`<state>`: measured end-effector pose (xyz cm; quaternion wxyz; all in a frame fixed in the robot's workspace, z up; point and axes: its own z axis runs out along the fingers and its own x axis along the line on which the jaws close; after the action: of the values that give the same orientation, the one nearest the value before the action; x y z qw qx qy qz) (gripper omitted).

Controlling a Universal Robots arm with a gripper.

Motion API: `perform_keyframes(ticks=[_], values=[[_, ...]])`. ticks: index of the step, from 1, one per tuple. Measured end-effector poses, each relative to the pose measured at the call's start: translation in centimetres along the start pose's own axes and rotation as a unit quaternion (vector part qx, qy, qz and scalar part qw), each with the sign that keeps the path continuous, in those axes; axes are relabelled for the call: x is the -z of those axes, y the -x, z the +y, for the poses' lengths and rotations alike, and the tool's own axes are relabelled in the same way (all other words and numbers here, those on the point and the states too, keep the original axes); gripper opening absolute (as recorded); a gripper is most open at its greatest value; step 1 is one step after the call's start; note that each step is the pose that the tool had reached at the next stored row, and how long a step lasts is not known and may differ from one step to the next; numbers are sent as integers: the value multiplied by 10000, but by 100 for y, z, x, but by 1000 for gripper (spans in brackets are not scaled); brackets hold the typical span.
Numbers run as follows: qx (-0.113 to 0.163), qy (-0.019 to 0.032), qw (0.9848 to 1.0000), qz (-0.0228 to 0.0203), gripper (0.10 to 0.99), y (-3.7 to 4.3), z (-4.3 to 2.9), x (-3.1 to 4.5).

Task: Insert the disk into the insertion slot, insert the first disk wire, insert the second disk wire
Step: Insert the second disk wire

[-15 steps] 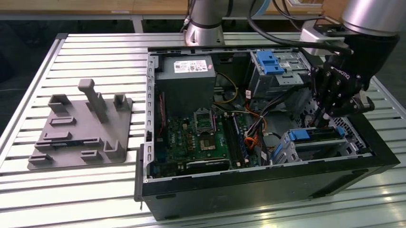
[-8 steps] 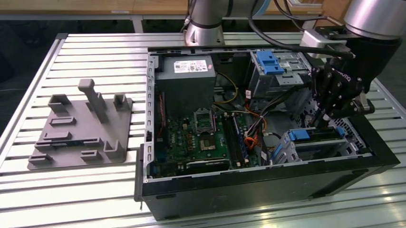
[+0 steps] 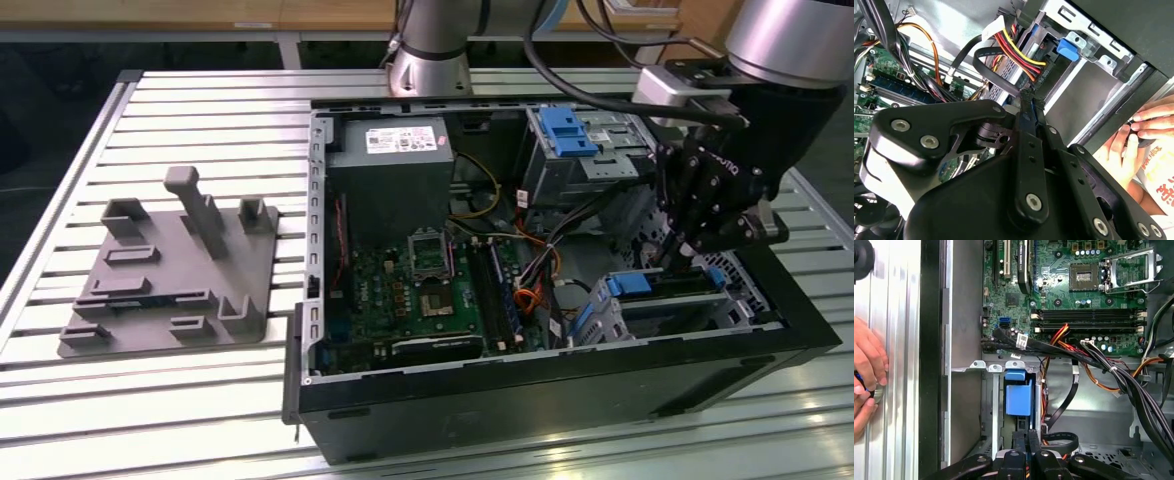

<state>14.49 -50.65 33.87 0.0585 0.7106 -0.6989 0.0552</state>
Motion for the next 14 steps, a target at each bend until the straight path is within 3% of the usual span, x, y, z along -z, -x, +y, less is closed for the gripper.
perform_keyframes(ticks=[14], values=[[3,19,10000,-1,145,-11,-14,-52]])
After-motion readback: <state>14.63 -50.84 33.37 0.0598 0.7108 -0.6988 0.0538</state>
